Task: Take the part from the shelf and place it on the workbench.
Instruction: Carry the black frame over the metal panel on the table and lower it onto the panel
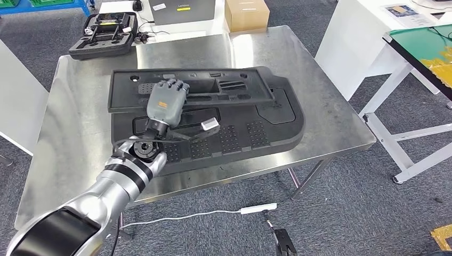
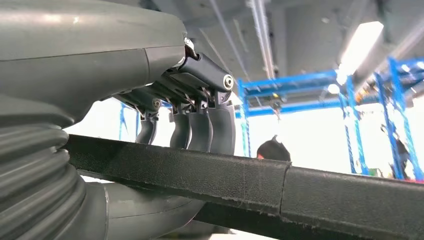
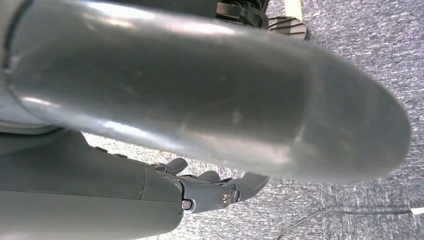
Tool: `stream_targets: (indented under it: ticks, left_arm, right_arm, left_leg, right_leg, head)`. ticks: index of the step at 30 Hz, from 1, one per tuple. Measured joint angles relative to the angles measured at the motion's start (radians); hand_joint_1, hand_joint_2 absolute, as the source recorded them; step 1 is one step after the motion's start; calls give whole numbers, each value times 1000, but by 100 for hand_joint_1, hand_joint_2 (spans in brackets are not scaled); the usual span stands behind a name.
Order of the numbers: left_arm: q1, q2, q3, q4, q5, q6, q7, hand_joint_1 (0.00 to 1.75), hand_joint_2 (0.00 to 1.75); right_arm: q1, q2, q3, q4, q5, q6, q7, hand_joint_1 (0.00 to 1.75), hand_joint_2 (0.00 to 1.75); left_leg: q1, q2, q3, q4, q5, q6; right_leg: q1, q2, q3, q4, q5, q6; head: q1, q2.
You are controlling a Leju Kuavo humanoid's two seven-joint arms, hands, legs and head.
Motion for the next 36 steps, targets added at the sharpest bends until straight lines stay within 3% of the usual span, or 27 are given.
stream_targets:
  ticks: [3, 4, 5, 7, 8, 9, 11, 22, 32, 36]
  left_arm:
    - [7, -11, -31, 38, 0, -19, 30, 175, 175]
    - [8, -13, -38, 46, 0, -23, 36, 161, 175]
    - [8, -15, -43, 53, 0, -26, 40, 130, 175]
    - [7, -16, -49, 64, 2, -29, 42, 42, 175]
    - [7, -17, -51, 70, 3, -31, 42, 13, 131]
    - [7, -17, -52, 74, 6, -34, 42, 0, 87]
    - [7, -20, -52, 81, 12, -44, 42, 0, 0]
    - [-20, -38, -28, 93, 75, -188, -31, 0, 0]
    - [-106, -62, 21, 90, 148, -497, -84, 0, 0]
    - [-133, -75, 62, 72, 237, -569, -138, 0, 0]
  right_arm:
    - [-2, 2, 0, 0, 5, 1, 1, 0, 0]
    - [-3, 2, 0, 0, 6, 1, 1, 0, 0]
    - [-3, 3, 0, 0, 7, 1, 1, 0, 0]
    - [-3, 3, 0, 0, 9, 2, 1, 0, 0]
    - [-4, 4, 0, 0, 9, 2, 1, 0, 0]
    - [-4, 4, 0, 0, 10, 3, 1, 0, 0]
    - [-4, 5, 0, 0, 10, 5, 1, 0, 0]
    - [-5, 4, -9, 0, 13, 12, -15, 0, 0]
    - [1, -5, -41, 0, -2, 17, -41, 0, 0]
    - [4, -9, -55, 0, -4, 18, -45, 0, 0]
  left_leg:
    - [0, 0, 0, 0, 0, 0]
    - [0, 0, -1, 0, 0, 0]
    - [0, 0, -1, 0, 0, 0]
    - [0, 0, -1, 0, 0, 0]
    - [0, 0, -1, 0, 0, 0]
    - [0, 0, -1, 0, 0, 0]
    - [0, 0, -1, 0, 0, 0]
    - [0, 0, -1, 0, 0, 0]
    - [0, 0, -1, 0, 0, 0]
    - [0, 0, -1, 0, 0, 0]
  right_leg:
    - [0, 0, 0, 0, 0, 0]
    - [0, 0, 0, 0, 0, 0]
    - [0, 0, 0, 0, 0, 0]
    - [0, 0, 0, 0, 0, 0]
    - [0, 0, 0, 0, 0, 0]
    - [0, 0, 0, 0, 0, 0]
    - [0, 0, 0, 0, 0, 0]
    - [0, 0, 0, 0, 0, 0]
    - [0, 0, 0, 0, 0, 0]
    - [0, -1, 0, 0, 0, 0]
  head:
    - [0, 0]
    - [0, 0]
    - [0, 0]
    - [0, 0]
    - [0, 0]
    - [0, 0]
    - [0, 0]
    - [0, 0]
    - [0, 0]
    - [0, 0]
